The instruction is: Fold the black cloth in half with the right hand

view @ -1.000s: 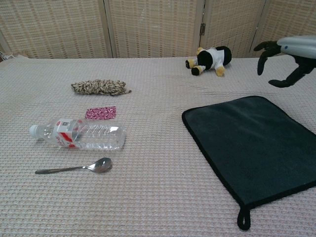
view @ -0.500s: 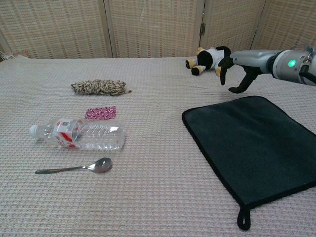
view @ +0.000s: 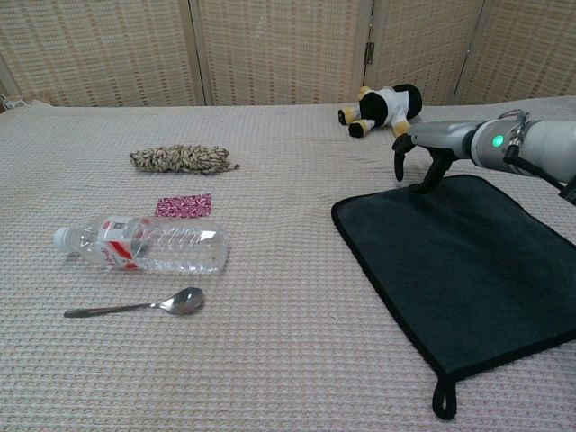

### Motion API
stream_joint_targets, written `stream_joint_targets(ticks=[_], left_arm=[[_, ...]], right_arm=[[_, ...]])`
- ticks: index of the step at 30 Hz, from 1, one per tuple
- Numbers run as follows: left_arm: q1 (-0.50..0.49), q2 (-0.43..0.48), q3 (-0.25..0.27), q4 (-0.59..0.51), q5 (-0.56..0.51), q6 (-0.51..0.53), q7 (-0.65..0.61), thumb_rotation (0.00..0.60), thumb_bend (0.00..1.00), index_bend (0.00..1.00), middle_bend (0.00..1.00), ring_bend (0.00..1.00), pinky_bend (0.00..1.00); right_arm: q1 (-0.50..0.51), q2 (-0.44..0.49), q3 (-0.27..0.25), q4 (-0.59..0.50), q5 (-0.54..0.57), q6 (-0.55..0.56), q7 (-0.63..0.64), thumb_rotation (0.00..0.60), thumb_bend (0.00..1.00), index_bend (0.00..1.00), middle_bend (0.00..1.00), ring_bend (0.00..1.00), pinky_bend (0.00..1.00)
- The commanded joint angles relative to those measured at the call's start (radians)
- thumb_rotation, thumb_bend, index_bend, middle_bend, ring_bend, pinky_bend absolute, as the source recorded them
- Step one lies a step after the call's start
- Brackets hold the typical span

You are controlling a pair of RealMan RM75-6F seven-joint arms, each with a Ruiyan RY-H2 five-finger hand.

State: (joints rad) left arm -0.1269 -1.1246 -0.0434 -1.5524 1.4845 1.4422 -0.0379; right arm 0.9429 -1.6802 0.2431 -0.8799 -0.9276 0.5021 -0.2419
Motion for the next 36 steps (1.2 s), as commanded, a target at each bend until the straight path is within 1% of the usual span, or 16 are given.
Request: stream_joint_targets(ticks=[1, 13, 15, 19, 22, 24, 26, 30, 36], left_arm=[[0.001, 0.001, 0.000, 0.001, 0.001, 0.002, -0.002, 0.600, 0.71, 0.01, 0.04, 0.00, 0.00], [0.006, 0.006, -0.002, 0.001, -0.003, 0.007, -0.007, 0.600, 0.71, 0.01, 0.04, 0.00, 0.00], [0.006, 0.006, -0.002, 0.001, -0.003, 0.008, -0.008, 0.600, 0.71, 0.01, 0.04, 0.00, 0.00], [0.005, 0.006, -0.002, 0.002, -0.003, 0.006, -0.009, 0.600, 0.71, 0.01, 0.04, 0.00, 0.00], [0.005, 0.006, -0.001, 0.003, -0.001, 0.006, -0.010, 0.600, 0.71, 0.01, 0.04, 0.00, 0.00], [0.006, 0.006, -0.001, 0.002, 0.000, 0.007, -0.010, 0.600, 0.71, 0.01, 0.04, 0.00, 0.00], [0.006, 0.006, 0.000, 0.001, 0.002, 0.009, -0.010, 0.600, 0.71, 0.00, 0.04, 0.00, 0.00], [0.007, 0.008, -0.001, 0.001, 0.002, 0.010, -0.011, 0.600, 0.71, 0.00, 0.04, 0.00, 0.00], [0.007, 0.008, 0.000, -0.001, 0.004, 0.012, -0.012, 0.600, 0.71, 0.00, 0.04, 0.00, 0.00]], right_arm=[[0.013, -0.018, -0.002, 0.025, 0.003, -0.022, 0.021, 0.600, 0.46, 0.44, 0.10, 0.06, 0.00], [0.032, -0.059, -0.021, 0.094, -0.013, -0.052, 0.056, 0.600, 0.46, 0.47, 0.12, 0.09, 0.00], [0.031, -0.062, -0.021, 0.097, -0.022, -0.048, 0.065, 0.600, 0.46, 0.50, 0.13, 0.10, 0.00], [0.026, -0.062, -0.022, 0.096, -0.049, -0.028, 0.087, 0.600, 0.46, 0.62, 0.20, 0.13, 0.00], [0.021, -0.056, -0.024, 0.087, -0.064, -0.018, 0.098, 0.600, 0.46, 0.66, 0.23, 0.14, 0.00], [0.015, -0.050, -0.026, 0.076, -0.076, -0.004, 0.102, 0.600, 0.46, 0.68, 0.24, 0.14, 0.00], [0.001, -0.037, -0.030, 0.048, -0.094, 0.022, 0.111, 0.600, 0.46, 0.68, 0.24, 0.15, 0.00], [-0.041, 0.018, -0.053, -0.050, -0.148, 0.089, 0.121, 0.600, 0.46, 0.69, 0.25, 0.15, 0.00], [-0.130, 0.133, -0.127, -0.246, -0.257, 0.216, 0.105, 0.600, 0.46, 0.70, 0.26, 0.15, 0.00]])
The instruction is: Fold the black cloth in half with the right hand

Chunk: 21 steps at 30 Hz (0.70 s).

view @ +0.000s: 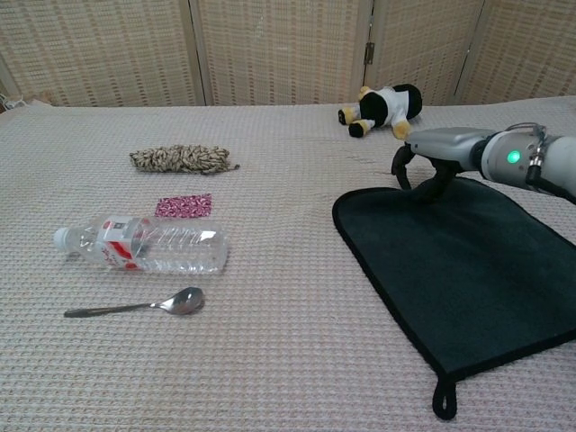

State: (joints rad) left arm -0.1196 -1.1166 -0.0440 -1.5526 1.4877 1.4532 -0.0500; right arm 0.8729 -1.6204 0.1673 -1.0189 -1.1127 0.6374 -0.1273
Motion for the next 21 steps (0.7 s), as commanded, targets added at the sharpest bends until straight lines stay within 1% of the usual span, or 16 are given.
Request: stream_joint_targets(ticks=[1, 5, 10, 16, 21], left_arm=[[0.000, 0.000, 0.001, -0.001, 0.002, 0.001, 0.001, 0.600, 0.71, 0.00, 0.04, 0.00, 0.00], [0.000, -0.001, 0.003, -0.005, 0.007, 0.002, 0.006, 0.600, 0.71, 0.00, 0.04, 0.00, 0.00], [-0.001, -0.004, 0.007, -0.010, 0.017, 0.002, 0.013, 0.600, 0.71, 0.00, 0.04, 0.00, 0.00], [-0.001, -0.004, 0.010, -0.013, 0.023, 0.005, 0.015, 0.600, 0.71, 0.00, 0.04, 0.00, 0.00], [-0.001, -0.003, 0.010, -0.015, 0.025, 0.005, 0.014, 0.600, 0.71, 0.00, 0.04, 0.00, 0.00]], right_arm=[[-0.075, 0.088, -0.064, -0.134, -0.087, 0.100, -0.013, 0.600, 0.46, 0.70, 0.26, 0.15, 0.00], [-0.134, 0.142, -0.126, -0.224, -0.148, 0.167, -0.039, 0.600, 0.46, 0.70, 0.27, 0.16, 0.00], [-0.186, 0.171, -0.189, -0.274, -0.215, 0.232, -0.093, 0.600, 0.46, 0.70, 0.27, 0.16, 0.00], [-0.232, 0.205, -0.235, -0.334, -0.261, 0.271, -0.109, 0.600, 0.46, 0.70, 0.27, 0.16, 0.00], [-0.258, 0.226, -0.256, -0.367, -0.287, 0.290, -0.115, 0.600, 0.46, 0.70, 0.27, 0.16, 0.00]])
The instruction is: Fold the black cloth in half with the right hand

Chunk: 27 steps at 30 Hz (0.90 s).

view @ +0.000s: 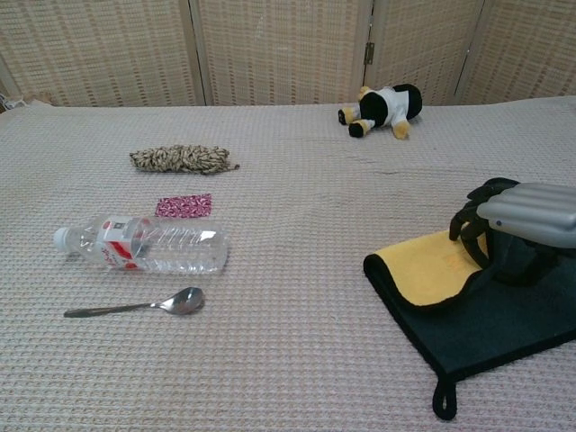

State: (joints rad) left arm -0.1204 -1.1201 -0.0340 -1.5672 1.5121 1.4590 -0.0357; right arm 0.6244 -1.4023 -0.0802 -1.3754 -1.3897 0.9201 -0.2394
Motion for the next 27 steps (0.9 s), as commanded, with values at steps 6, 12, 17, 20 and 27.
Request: stream_joint_targets(ticks=[6, 12, 17, 20, 27], left_arm=[[-0.003, -0.003, 0.000, 0.001, 0.001, -0.003, 0.002, 0.600, 0.71, 0.00, 0.04, 0.00, 0.00], [-0.003, -0.004, 0.000, 0.001, 0.002, -0.003, 0.005, 0.600, 0.71, 0.00, 0.04, 0.00, 0.00], [-0.002, -0.004, 0.000, -0.001, 0.003, 0.000, 0.006, 0.600, 0.71, 0.00, 0.04, 0.00, 0.00], [-0.003, -0.004, 0.000, -0.002, 0.003, -0.001, 0.006, 0.600, 0.71, 0.00, 0.04, 0.00, 0.00], [-0.004, -0.006, 0.000, -0.003, 0.002, -0.002, 0.011, 0.600, 0.71, 0.01, 0.04, 0.00, 0.00]], right_arm=[[-0.036, 0.027, -0.039, -0.044, -0.049, 0.023, -0.009, 0.600, 0.46, 0.70, 0.27, 0.16, 0.00], [-0.058, 0.042, -0.058, -0.071, -0.084, 0.036, -0.015, 0.600, 0.46, 0.70, 0.27, 0.16, 0.00], [-0.074, 0.049, -0.069, -0.084, -0.099, 0.040, -0.024, 0.600, 0.46, 0.70, 0.27, 0.16, 0.00], [-0.083, 0.053, -0.074, -0.090, -0.111, 0.045, -0.023, 0.600, 0.46, 0.70, 0.27, 0.16, 0.00], [-0.101, 0.062, -0.078, -0.101, -0.136, 0.059, -0.023, 0.600, 0.46, 0.70, 0.27, 0.16, 0.00]])
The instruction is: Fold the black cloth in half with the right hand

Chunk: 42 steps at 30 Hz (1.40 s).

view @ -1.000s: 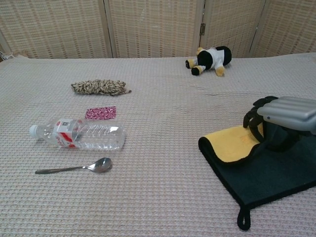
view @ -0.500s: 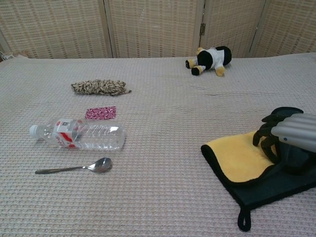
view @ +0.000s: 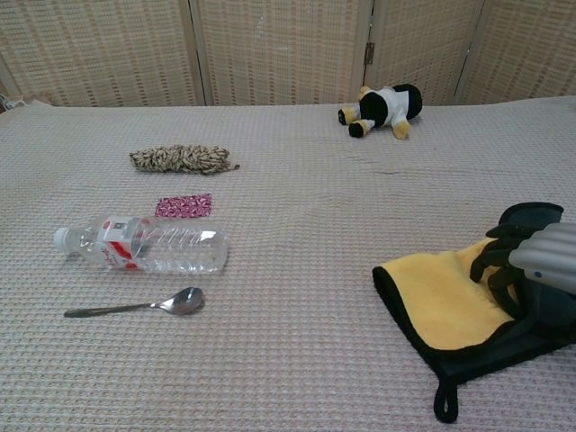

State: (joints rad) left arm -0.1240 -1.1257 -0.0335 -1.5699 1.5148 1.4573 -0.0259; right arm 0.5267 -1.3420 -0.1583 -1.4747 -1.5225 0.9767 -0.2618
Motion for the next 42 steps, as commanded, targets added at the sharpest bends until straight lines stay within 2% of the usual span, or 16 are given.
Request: stream_joint_targets(ticks=[1, 5, 7, 16, 19, 26, 31, 36, 42], left_arm=[[-0.001, -0.001, 0.000, 0.000, -0.001, -0.001, 0.001, 0.600, 0.71, 0.01, 0.04, 0.00, 0.00], [0.000, 0.000, 0.000, -0.001, -0.003, -0.002, 0.002, 0.600, 0.71, 0.01, 0.04, 0.00, 0.00], [-0.001, -0.001, -0.001, -0.001, -0.005, -0.005, 0.002, 0.600, 0.71, 0.01, 0.04, 0.00, 0.00], [-0.003, -0.001, -0.001, 0.000, -0.006, -0.007, -0.001, 0.600, 0.71, 0.01, 0.04, 0.00, 0.00], [-0.003, 0.000, -0.001, 0.000, -0.007, -0.007, -0.002, 0.600, 0.71, 0.01, 0.04, 0.00, 0.00], [-0.001, 0.003, -0.003, 0.000, -0.008, -0.003, -0.010, 0.600, 0.71, 0.01, 0.04, 0.00, 0.00], [-0.004, 0.001, -0.004, 0.002, -0.011, -0.009, -0.009, 0.600, 0.71, 0.01, 0.04, 0.00, 0.00], [-0.008, -0.004, -0.003, 0.004, -0.010, -0.015, -0.005, 0.600, 0.71, 0.01, 0.04, 0.00, 0.00], [-0.012, -0.007, -0.003, 0.008, -0.012, -0.022, -0.002, 0.600, 0.71, 0.01, 0.04, 0.00, 0.00]], right_arm=[[-0.005, 0.003, 0.001, -0.003, -0.005, 0.004, -0.001, 0.600, 0.46, 0.70, 0.27, 0.16, 0.00], [-0.016, 0.008, 0.001, -0.006, -0.011, 0.013, -0.012, 0.600, 0.46, 0.70, 0.26, 0.15, 0.00], [-0.021, 0.013, 0.003, -0.013, 0.001, 0.006, -0.022, 0.600, 0.46, 0.67, 0.23, 0.14, 0.00], [-0.027, 0.040, 0.012, -0.049, 0.031, -0.022, -0.056, 0.600, 0.46, 0.23, 0.08, 0.05, 0.00], [-0.031, 0.050, 0.012, -0.063, 0.025, -0.016, -0.056, 0.600, 0.46, 0.14, 0.07, 0.05, 0.00], [-0.063, 0.126, -0.002, -0.136, -0.025, 0.052, -0.017, 0.600, 0.46, 0.12, 0.06, 0.04, 0.00], [-0.078, 0.178, 0.025, -0.172, -0.033, 0.111, 0.018, 0.600, 0.46, 0.12, 0.06, 0.03, 0.00], [-0.021, 0.183, 0.098, -0.142, 0.078, 0.008, 0.028, 0.600, 0.46, 0.12, 0.06, 0.02, 0.00], [0.040, 0.147, 0.148, -0.097, 0.185, -0.104, -0.015, 0.600, 0.46, 0.12, 0.06, 0.02, 0.00]])
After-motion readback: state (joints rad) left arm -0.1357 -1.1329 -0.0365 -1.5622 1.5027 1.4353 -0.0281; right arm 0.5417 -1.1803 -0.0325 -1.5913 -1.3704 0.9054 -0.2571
